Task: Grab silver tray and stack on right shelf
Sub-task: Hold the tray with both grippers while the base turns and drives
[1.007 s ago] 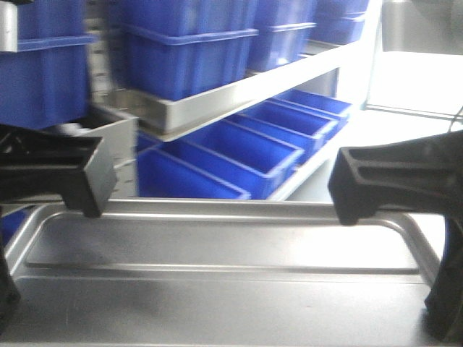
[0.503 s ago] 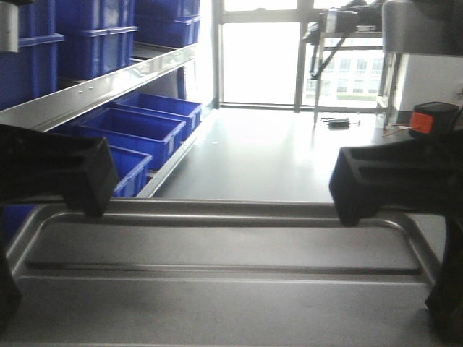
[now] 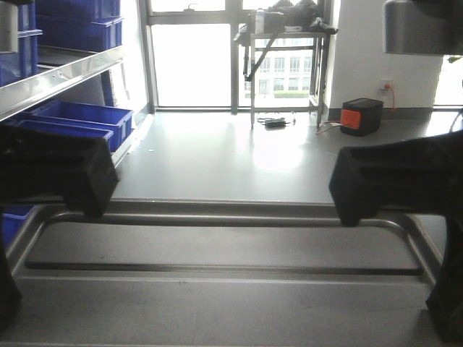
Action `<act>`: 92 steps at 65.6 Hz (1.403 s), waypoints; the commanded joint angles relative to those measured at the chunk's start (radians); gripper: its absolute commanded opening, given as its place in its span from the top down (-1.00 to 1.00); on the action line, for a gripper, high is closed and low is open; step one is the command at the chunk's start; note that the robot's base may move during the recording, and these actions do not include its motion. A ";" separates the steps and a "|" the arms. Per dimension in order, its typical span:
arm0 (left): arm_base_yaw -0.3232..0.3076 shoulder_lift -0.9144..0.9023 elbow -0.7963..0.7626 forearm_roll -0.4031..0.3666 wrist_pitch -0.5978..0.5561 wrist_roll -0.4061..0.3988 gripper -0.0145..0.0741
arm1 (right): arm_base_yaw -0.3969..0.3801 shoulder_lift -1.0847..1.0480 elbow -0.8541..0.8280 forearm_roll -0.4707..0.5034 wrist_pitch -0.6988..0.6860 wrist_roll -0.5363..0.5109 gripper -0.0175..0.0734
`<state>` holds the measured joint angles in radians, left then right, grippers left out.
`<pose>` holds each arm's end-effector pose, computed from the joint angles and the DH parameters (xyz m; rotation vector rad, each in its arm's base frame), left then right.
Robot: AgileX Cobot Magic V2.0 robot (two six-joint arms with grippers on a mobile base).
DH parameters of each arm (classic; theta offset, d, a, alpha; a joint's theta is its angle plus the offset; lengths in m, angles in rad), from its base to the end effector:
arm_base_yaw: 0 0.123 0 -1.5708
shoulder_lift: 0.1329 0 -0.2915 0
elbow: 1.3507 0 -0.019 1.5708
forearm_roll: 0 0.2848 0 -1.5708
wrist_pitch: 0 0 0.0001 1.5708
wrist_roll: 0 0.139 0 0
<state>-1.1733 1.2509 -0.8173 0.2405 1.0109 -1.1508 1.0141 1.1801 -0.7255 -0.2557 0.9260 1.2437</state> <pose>0.1229 -0.2202 0.1979 0.1837 2.8484 -0.1565 0.1494 0.1868 0.1900 0.1461 2.8091 0.2179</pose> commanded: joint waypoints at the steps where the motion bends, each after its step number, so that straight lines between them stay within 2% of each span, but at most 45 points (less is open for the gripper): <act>1: -0.011 -0.026 -0.021 0.021 0.035 0.012 0.90 | -0.002 -0.025 -0.025 -0.056 0.009 -0.009 0.46; 92: -0.011 -0.026 -0.021 0.021 0.035 0.012 0.90 | -0.002 -0.025 -0.025 -0.056 0.010 -0.009 0.46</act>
<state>-1.1733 1.2509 -0.8173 0.2405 1.0126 -1.1508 1.0160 1.1801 -0.7255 -0.2557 0.9260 1.2437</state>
